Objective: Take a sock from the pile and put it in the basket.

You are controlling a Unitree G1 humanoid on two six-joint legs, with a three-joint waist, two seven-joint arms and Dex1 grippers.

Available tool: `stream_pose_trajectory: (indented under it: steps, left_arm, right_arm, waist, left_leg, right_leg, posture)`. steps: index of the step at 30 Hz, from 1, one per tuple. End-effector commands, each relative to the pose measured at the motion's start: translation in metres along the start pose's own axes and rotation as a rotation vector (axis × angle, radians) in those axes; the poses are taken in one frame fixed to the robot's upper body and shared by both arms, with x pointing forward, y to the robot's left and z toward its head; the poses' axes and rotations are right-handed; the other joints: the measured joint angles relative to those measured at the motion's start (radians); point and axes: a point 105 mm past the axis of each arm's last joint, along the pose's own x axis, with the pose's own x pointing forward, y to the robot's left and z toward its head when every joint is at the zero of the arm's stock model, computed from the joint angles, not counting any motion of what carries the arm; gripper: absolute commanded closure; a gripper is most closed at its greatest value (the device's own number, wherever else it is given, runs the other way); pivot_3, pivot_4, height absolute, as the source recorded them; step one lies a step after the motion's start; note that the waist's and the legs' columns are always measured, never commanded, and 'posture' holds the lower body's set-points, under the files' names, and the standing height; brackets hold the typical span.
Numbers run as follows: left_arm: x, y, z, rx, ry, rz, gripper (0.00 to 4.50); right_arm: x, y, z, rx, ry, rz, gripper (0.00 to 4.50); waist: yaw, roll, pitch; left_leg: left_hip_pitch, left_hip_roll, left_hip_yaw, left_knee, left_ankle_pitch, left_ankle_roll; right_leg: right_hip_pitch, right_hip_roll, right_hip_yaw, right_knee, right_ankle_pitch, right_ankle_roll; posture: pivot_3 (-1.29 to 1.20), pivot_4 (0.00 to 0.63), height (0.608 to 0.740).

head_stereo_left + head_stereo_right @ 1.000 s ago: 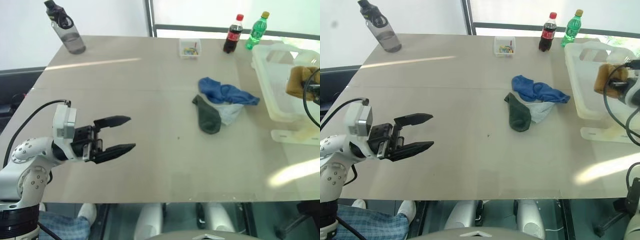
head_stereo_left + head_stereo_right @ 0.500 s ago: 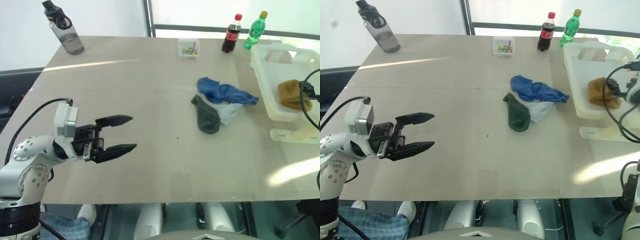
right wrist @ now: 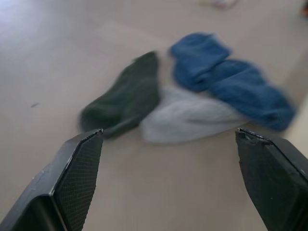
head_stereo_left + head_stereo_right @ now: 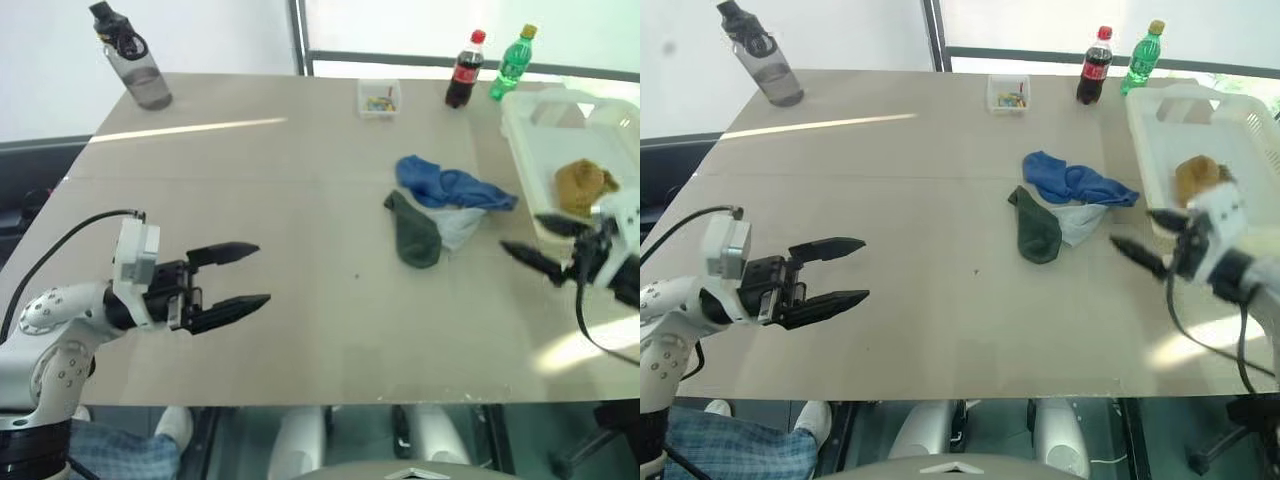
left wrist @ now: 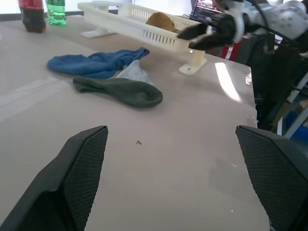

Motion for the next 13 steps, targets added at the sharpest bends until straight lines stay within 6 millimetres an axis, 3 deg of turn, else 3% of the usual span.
stream_pose_trajectory:
  steps: [1, 6, 13]
  left_arm:
    - [-0.007, 0.003, -0.003, 0.03, 0.097, 0.126, 0.0]
    - [-0.023, -0.009, -0.019, -0.008, 0.122, 0.232, 0.0]
    - [-0.03, -0.02, -0.024, -0.007, 0.117, 0.262, 0.0]
  right_arm:
    - [-0.018, 0.02, -0.002, -0.04, -0.027, 0.073, 0.05]
    - [-0.047, 0.01, -0.022, -0.092, 0.058, 0.074, 0.05]
    - [-0.054, 0.007, -0.024, -0.13, 0.049, 0.085, 0.05]
  waist:
    - [0.002, 0.002, 0.001]
    - [-0.008, 0.002, 0.001]
    - [-0.007, 0.001, 0.001]
  left_leg:
    - [0.0, 0.0, 0.0, 0.001, 0.0, 0.0]
    - [0.004, 0.0, 0.005, 0.005, 0.0, 0.0]
    - [0.013, 0.0, 0.005, 0.004, 0.0, 0.0]
  right_leg:
    - [0.0, 0.0, 0.0, 0.0, 0.0, 0.0]
    - [0.001, -0.001, 0.006, 0.003, -0.002, 0.002]
    - [0.004, 0.0, 0.008, 0.009, -0.002, 0.001]
  posture:
    - [0.0, 0.15, 0.74]
    - [0.0, 0.15, 0.74]
    - [0.0, 0.15, 0.74]
